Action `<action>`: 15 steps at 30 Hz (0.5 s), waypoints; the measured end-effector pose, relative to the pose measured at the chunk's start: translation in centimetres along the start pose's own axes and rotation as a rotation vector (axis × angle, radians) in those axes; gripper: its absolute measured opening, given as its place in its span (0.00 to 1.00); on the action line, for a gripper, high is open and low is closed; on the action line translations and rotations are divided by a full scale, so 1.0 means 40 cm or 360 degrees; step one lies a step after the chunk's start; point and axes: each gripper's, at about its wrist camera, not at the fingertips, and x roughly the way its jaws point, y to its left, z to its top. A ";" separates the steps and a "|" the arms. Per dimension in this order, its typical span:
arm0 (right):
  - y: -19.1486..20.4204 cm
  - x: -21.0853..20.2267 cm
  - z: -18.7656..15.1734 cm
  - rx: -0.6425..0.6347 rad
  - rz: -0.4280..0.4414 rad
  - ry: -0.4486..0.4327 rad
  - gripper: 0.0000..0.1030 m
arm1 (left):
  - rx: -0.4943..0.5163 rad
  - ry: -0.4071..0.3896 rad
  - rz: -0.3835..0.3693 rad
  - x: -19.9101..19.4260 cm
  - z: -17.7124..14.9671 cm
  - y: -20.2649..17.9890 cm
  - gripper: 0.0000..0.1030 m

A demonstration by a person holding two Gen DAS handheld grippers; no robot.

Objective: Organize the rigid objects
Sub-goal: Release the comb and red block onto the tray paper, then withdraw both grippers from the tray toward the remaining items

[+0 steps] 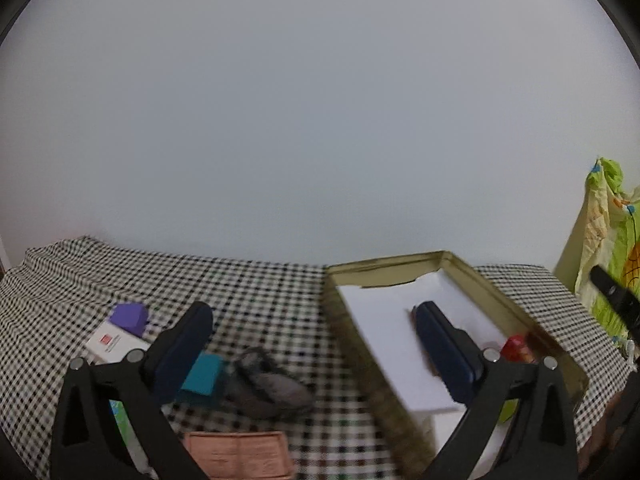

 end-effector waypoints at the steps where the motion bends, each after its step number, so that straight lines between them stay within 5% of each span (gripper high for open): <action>1: 0.000 -0.005 0.000 0.0001 -0.0015 -0.0020 0.76 | 0.0005 0.0007 0.0007 0.000 -0.006 0.004 1.00; 15: 0.057 -0.045 -0.046 -0.0145 -0.0116 -0.0273 0.83 | 0.0253 -0.0091 0.0115 -0.042 -0.047 -0.013 1.00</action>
